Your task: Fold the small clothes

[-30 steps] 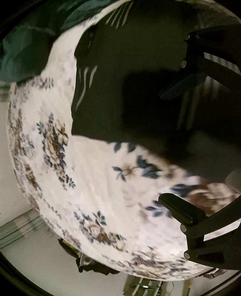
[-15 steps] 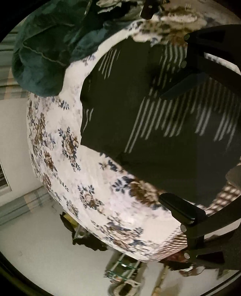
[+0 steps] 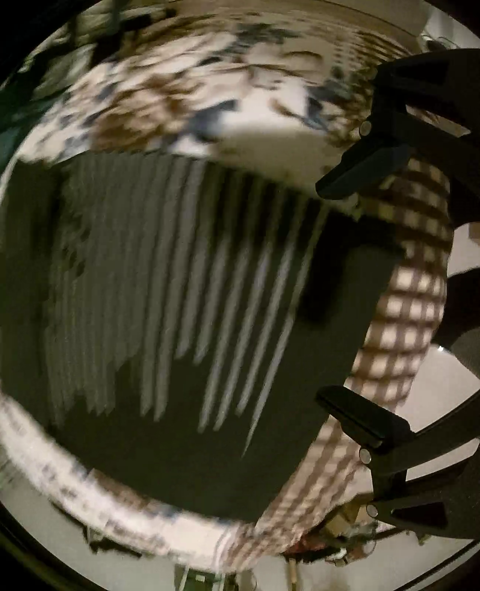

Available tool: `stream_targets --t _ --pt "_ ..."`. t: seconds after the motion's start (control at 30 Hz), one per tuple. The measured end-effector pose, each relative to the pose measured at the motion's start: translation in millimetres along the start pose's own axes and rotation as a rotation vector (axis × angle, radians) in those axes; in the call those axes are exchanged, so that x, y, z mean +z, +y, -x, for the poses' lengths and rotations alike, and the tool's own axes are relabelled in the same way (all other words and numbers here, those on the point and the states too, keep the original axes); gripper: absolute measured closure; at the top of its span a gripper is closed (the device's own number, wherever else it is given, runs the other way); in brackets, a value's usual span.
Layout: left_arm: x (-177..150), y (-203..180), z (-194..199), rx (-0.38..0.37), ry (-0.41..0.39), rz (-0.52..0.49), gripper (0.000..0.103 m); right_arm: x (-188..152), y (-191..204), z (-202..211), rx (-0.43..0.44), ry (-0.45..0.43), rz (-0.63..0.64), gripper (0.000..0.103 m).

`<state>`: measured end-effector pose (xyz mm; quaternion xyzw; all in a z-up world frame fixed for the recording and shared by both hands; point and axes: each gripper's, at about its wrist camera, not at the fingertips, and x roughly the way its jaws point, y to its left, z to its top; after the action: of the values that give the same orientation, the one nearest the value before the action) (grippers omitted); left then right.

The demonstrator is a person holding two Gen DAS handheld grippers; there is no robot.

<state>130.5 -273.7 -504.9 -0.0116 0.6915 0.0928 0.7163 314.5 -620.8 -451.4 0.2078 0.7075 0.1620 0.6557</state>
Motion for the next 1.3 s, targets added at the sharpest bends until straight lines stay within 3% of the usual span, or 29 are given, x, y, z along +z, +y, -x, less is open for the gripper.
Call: stream_targets --t 0.23,0.43,0.5,0.53,0.57,0.6,0.63,0.67,0.73,0.77,0.87,1.07,1.3 --pt "-11 -31 -56 -0.03 0.031 -0.026 0.0 88 -5 -54 0.067 0.02 0.009 0.049" --pt "-1 -41 -82 0.013 0.014 -0.055 0.004 175 9 -100 0.176 0.001 -0.093 0.039" --pt "4 -42 -83 0.001 -0.01 -0.063 0.018 197 12 -114 0.195 0.005 -0.126 0.039" --pt "8 -43 -82 -0.009 -0.029 -0.069 0.031 205 13 -121 0.195 0.014 -0.139 0.039" --pt "10 -43 -80 -0.018 -0.049 -0.074 0.05 215 14 -132 0.194 0.026 -0.155 0.039" --pt "13 -43 -78 -0.017 -0.064 -0.078 0.061 221 15 -138 0.198 0.032 -0.161 0.039" --pt "15 -42 -76 -0.01 -0.077 -0.08 0.087 226 17 -145 0.201 0.047 -0.165 0.039" --pt "18 -38 -73 -0.002 -0.093 -0.073 0.098 232 18 -154 0.221 0.068 -0.18 0.039" --pt "23 -27 -65 -0.035 -0.111 -0.029 0.099 233 22 -157 0.232 0.06 -0.182 0.06" --pt "25 -18 -59 -0.049 -0.12 -0.004 0.099 232 27 -155 0.22 0.043 -0.161 0.091" --pt "28 10 -34 -0.083 -0.161 0.051 0.099 228 44 -142 0.158 0.018 -0.103 0.093" --pt "40 71 20 -0.164 -0.23 0.192 0.099 226 84 -103 0.116 0.023 -0.032 0.093" --pt "37 171 43 -0.245 -0.257 0.373 0.099 225 200 -65 0.091 0.011 0.07 0.094"
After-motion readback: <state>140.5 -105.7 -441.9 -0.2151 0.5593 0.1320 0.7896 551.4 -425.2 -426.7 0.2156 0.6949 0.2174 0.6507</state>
